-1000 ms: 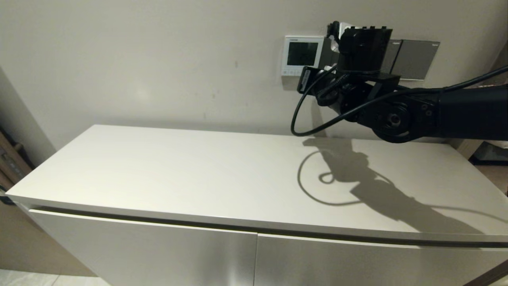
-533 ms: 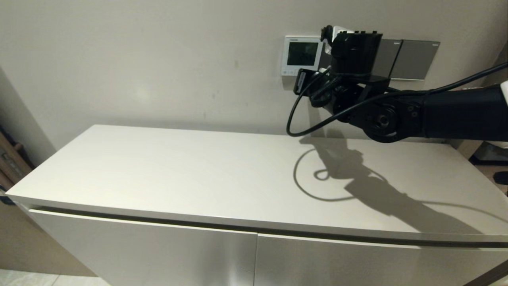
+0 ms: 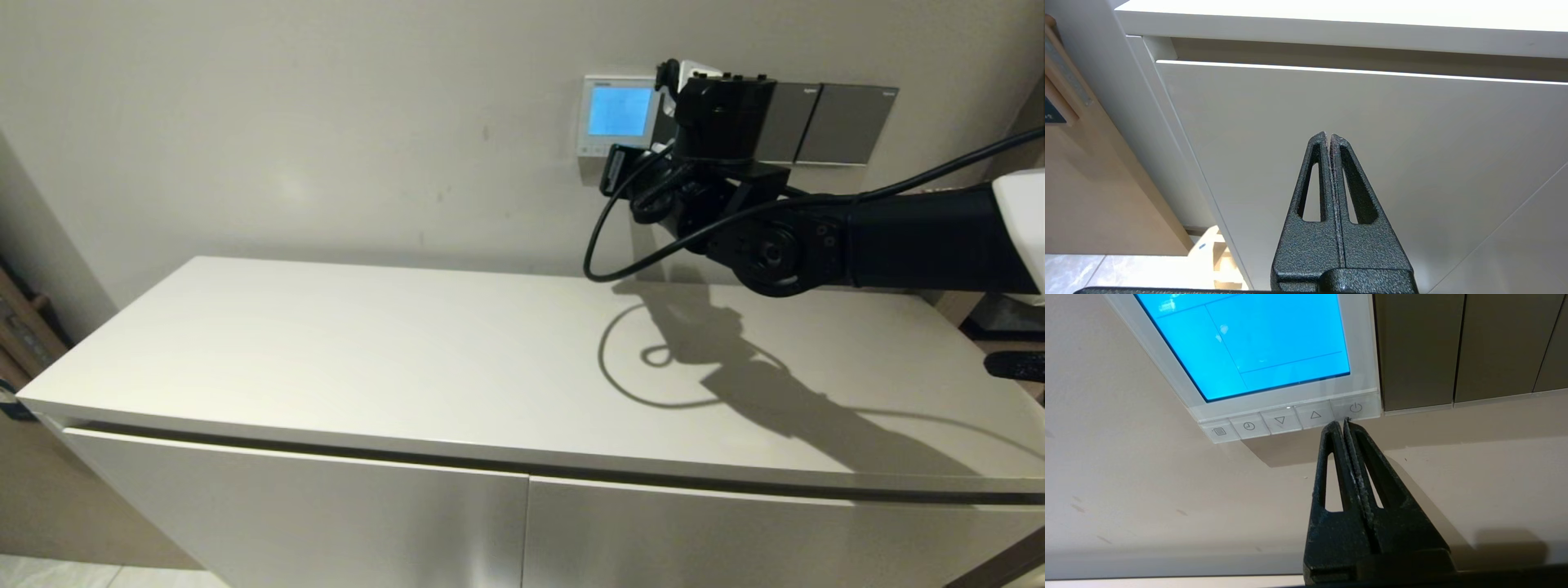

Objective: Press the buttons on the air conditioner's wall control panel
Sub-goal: Turn off the central air conditioner

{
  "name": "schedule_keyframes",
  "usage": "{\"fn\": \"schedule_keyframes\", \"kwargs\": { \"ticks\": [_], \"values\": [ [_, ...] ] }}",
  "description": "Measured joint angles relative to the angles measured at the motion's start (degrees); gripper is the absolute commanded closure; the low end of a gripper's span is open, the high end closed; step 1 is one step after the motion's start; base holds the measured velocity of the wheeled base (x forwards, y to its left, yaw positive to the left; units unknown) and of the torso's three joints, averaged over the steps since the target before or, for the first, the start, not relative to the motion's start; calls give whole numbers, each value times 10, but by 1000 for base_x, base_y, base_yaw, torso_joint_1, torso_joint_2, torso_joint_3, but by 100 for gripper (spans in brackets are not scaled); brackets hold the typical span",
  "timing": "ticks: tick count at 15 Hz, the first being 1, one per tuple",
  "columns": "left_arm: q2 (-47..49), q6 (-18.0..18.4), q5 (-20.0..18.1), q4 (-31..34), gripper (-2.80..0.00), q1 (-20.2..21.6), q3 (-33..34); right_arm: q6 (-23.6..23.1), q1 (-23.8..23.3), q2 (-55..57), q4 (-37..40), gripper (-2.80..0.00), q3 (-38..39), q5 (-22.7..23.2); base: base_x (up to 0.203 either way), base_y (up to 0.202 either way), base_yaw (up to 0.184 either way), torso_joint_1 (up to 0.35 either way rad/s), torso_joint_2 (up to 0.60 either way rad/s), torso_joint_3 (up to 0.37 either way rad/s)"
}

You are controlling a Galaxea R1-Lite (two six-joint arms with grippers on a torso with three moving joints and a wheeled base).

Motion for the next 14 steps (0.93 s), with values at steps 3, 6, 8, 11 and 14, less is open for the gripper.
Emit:
{"fn": "schedule_keyframes", "kwargs": {
  "ticks": [3,6,8,11,14],
  "values": [
    [0,0,0,0,0,0,0,0,2,-3,-5,0,7,-1,0,0,0,0,0,0],
    [0,0,0,0,0,0,0,-1,6,-17,-10,0,25,-1,0,0,0,0,0,0],
    [0,0,0,0,0,0,0,-4,8,-31,-8,0,41,-2,0,0,0,0,0,0],
    [0,0,0,0,0,0,0,-8,18,-54,-7,0,64,-2,0,0,0,0,0,0],
    [0,0,0,0,0,0,0,-8,41,-77,-6,0,89,-3,0,0,0,0,0,0]
  ]
}}
